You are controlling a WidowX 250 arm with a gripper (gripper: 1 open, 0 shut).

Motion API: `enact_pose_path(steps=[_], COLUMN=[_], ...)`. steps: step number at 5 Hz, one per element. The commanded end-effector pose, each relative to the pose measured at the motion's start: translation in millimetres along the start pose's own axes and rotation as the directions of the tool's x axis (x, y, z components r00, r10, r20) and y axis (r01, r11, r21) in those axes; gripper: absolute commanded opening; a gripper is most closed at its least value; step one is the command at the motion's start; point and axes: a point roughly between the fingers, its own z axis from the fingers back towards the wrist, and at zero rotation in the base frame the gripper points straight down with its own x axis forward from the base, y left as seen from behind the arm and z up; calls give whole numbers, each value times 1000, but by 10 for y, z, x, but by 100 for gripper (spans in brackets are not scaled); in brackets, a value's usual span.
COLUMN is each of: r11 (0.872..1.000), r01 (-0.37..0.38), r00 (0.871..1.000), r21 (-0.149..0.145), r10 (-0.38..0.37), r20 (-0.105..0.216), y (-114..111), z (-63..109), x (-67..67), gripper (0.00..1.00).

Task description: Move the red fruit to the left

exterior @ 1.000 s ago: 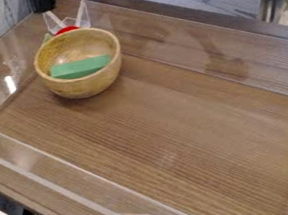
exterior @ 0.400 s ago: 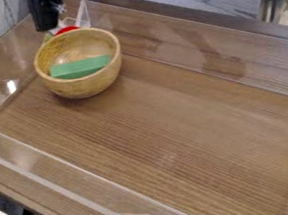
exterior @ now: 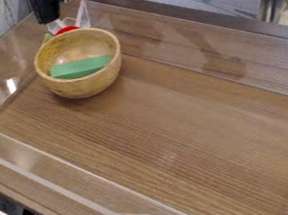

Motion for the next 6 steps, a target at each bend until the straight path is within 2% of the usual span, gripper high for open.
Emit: enact_pose_path(steps=[1, 2, 3, 4, 5, 6], r11=[1000, 999, 999, 999, 995, 985], r01=[-22, -34, -35, -37, -103, -173], r00=[998, 998, 999, 999, 995, 985], r21=[19, 7, 10, 13, 0, -16], r10=[21, 34, 34, 36, 103, 173], r20=[53, 44, 32, 21, 18, 24], y=[27, 16, -58, -131, -179, -234], z=[255, 264, 154, 38, 42, 88], x=[26, 50, 123, 197, 172, 144], gripper=[0, 0, 100, 100, 100, 100])
